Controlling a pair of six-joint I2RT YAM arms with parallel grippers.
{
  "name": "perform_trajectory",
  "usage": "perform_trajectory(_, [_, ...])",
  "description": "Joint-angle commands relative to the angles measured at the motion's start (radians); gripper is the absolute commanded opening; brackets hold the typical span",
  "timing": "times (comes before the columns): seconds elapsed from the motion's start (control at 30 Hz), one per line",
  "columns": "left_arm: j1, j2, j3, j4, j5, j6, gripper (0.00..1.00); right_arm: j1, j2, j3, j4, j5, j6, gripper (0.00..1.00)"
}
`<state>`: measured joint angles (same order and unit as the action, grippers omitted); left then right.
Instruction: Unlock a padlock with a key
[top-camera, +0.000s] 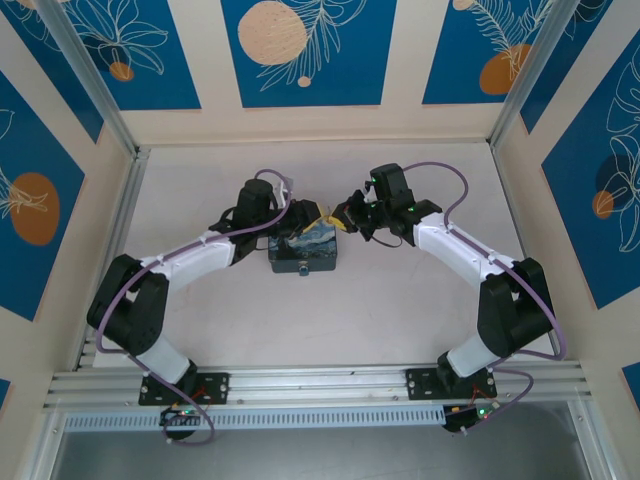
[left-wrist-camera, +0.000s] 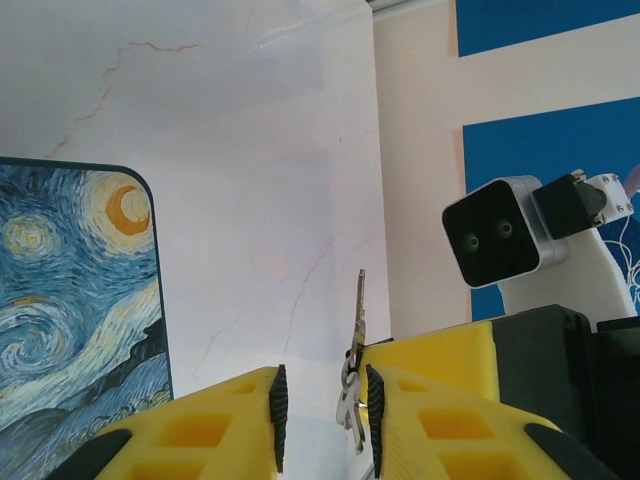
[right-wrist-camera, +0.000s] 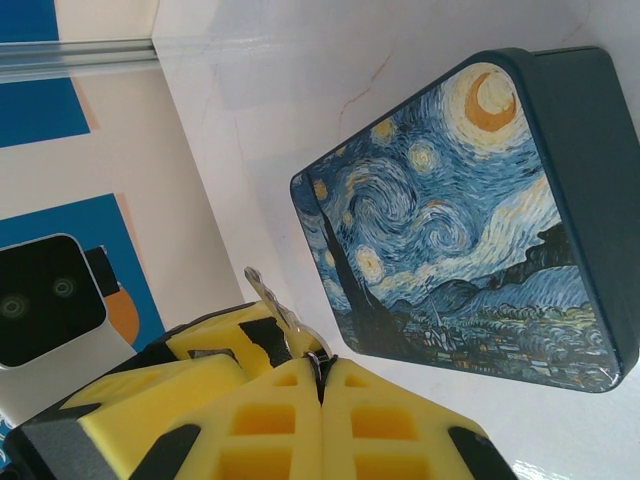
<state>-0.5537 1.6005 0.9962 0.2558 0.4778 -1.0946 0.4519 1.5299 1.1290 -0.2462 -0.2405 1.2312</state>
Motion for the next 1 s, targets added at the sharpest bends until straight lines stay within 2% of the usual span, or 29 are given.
perform_trajectory(0.0, [-0.013,0.009,0.029,0.036,-0.007,0.0,0.28,-0.005,-0.003,-0.02,0.008,-0.028,0.013,0.0])
perform_trajectory(0.2, [-0.016,0.02,0.035,0.039,-0.007,0.0,0.24,-0.005,-0.004,-0.02,0.01,-0.031,0.013,0.0])
perform_trajectory(0.3, [-0.019,0.024,0.037,0.04,-0.006,0.0,0.18,-0.005,-0.004,-0.022,0.01,-0.032,0.014,0.0])
perform_trajectory(0.47, [-0.022,0.028,0.037,0.043,-0.009,-0.001,0.14,-0.005,-0.005,-0.022,0.012,-0.034,0.016,0.0])
perform_trajectory(0.57, [-0.023,0.029,0.04,0.043,-0.007,-0.001,0.02,-0.005,-0.007,-0.022,0.012,-0.034,0.016,0.0])
perform_trajectory(0.63, [-0.023,0.03,0.043,0.042,-0.004,-0.001,0.0,-0.007,-0.011,-0.025,0.008,-0.033,0.012,0.0])
perform_trajectory(0.67, [-0.023,0.029,0.044,0.04,-0.004,0.001,0.0,-0.011,-0.016,-0.03,0.006,-0.032,0.01,0.03])
perform_trajectory(0.73, [-0.024,0.023,0.047,0.032,-0.004,0.007,0.0,-0.027,-0.036,-0.047,0.001,-0.024,0.005,0.27])
perform_trajectory(0.87, [-0.023,-0.001,0.067,-0.032,-0.003,0.058,0.0,-0.069,-0.111,-0.076,-0.06,0.041,-0.059,0.91])
perform_trajectory(0.9, [-0.024,-0.011,0.079,-0.055,-0.002,0.079,0.0,-0.074,-0.133,-0.07,-0.084,0.074,-0.102,1.0])
perform_trajectory(0.97, [-0.022,-0.023,0.101,-0.102,0.006,0.129,0.0,-0.08,-0.17,-0.055,-0.118,0.13,-0.183,1.0])
